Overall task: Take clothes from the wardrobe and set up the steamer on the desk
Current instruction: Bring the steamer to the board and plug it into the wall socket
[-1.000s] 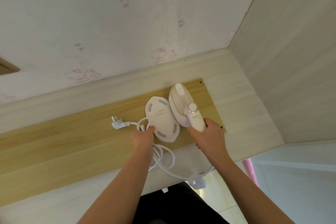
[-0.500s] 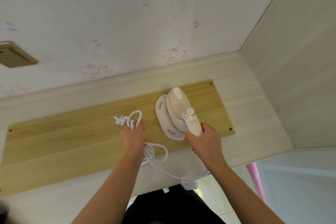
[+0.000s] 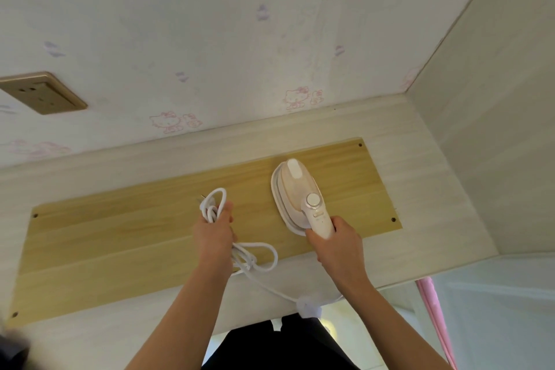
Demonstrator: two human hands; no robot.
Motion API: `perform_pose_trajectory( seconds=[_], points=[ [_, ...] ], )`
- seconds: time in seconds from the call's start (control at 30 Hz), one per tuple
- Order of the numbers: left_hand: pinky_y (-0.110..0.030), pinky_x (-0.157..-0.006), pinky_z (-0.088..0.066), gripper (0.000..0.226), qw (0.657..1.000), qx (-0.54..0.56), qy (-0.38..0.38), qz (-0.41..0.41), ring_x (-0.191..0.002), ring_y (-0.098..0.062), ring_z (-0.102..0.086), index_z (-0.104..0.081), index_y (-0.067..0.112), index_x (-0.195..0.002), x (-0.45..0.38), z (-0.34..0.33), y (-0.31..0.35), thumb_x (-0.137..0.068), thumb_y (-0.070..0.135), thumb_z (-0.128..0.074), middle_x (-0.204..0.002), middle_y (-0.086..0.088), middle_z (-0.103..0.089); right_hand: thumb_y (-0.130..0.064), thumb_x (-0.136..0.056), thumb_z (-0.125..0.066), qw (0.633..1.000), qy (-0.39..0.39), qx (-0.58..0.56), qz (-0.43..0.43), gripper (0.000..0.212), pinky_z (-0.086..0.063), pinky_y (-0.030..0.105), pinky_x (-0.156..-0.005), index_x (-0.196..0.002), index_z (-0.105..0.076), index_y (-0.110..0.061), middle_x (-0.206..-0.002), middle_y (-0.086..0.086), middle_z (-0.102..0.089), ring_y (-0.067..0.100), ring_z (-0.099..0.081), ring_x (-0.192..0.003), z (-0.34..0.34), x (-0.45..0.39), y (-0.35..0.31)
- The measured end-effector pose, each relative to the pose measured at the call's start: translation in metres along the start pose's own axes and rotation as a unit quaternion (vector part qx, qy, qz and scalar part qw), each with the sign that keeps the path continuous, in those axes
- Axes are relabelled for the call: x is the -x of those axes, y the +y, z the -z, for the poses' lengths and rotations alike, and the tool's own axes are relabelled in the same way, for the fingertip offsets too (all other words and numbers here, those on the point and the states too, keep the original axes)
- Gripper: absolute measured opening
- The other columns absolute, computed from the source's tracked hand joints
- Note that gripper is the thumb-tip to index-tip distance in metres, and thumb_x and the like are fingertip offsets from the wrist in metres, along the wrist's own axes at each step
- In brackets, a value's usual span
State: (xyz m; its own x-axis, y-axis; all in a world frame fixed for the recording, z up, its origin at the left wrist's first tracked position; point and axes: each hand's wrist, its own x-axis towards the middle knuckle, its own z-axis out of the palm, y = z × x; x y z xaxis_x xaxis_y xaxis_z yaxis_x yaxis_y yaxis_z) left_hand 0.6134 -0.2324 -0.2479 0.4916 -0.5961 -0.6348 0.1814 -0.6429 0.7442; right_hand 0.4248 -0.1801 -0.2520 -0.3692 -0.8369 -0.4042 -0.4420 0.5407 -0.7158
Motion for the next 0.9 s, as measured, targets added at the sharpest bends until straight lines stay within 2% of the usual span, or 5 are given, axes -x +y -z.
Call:
perform_pose_trajectory(
  seconds=[0.53,0.73,0.83,0.9],
  points=[
    [-0.03,-0.051,-0.034,0.02,0.998,0.062,-0.01,-0.019,-0.046,-0.014,-0.036,-0.056,0.02,-0.072,0.002,0.035,0.009,-0.086,0.022,-0.07,-0.06,-0.001,-0.048,-0.035,-0.075,-0.066,1.0,0.013,-0.006,-0.024,0.023,-0.055,0.041,-0.058,-0.082,-0.054,-0.017,-0.071,0.002,-0.062,0.023,-0.064,-0.064,-0.017,0.012,-0.011],
    [-0.028,-0.049,-0.034,0.021,0.996,0.087,-0.013,-0.026,-0.038,-0.01,-0.036,-0.055,0.019,-0.071,-0.008,0.055,0.017,-0.086,0.023,-0.07,-0.057,0.002,-0.048,-0.036,-0.071,-0.065,1.0,0.006,0.014,-0.027,0.022,-0.057,0.044,-0.056,-0.08,-0.053,-0.02,-0.07,0.003,-0.063,0.025,-0.065,-0.061,-0.016,0.012,-0.017],
    [-0.029,-0.048,-0.035,0.021,0.992,0.116,-0.031,-0.028,-0.04,-0.01,-0.037,-0.054,0.018,-0.072,-0.01,0.06,0.02,-0.086,0.02,-0.071,-0.055,0.003,-0.048,-0.043,-0.076,-0.062,0.998,-0.02,0.058,-0.026,0.028,-0.057,0.042,-0.058,-0.086,-0.052,-0.019,-0.072,0.002,-0.064,0.019,-0.066,-0.054,-0.012,0.011,-0.02],
    [-0.029,-0.048,-0.036,0.021,0.989,0.134,-0.048,-0.032,-0.039,-0.01,-0.038,-0.055,0.016,-0.073,-0.01,0.063,0.024,-0.085,0.018,-0.072,-0.049,0.005,-0.048,-0.052,-0.079,-0.057,0.987,-0.043,0.151,-0.023,0.039,-0.054,0.039,-0.065,-0.094,-0.05,-0.016,-0.08,0.002,-0.063,0.021,-0.066,-0.067,-0.007,0.01,-0.025]
  ],
)
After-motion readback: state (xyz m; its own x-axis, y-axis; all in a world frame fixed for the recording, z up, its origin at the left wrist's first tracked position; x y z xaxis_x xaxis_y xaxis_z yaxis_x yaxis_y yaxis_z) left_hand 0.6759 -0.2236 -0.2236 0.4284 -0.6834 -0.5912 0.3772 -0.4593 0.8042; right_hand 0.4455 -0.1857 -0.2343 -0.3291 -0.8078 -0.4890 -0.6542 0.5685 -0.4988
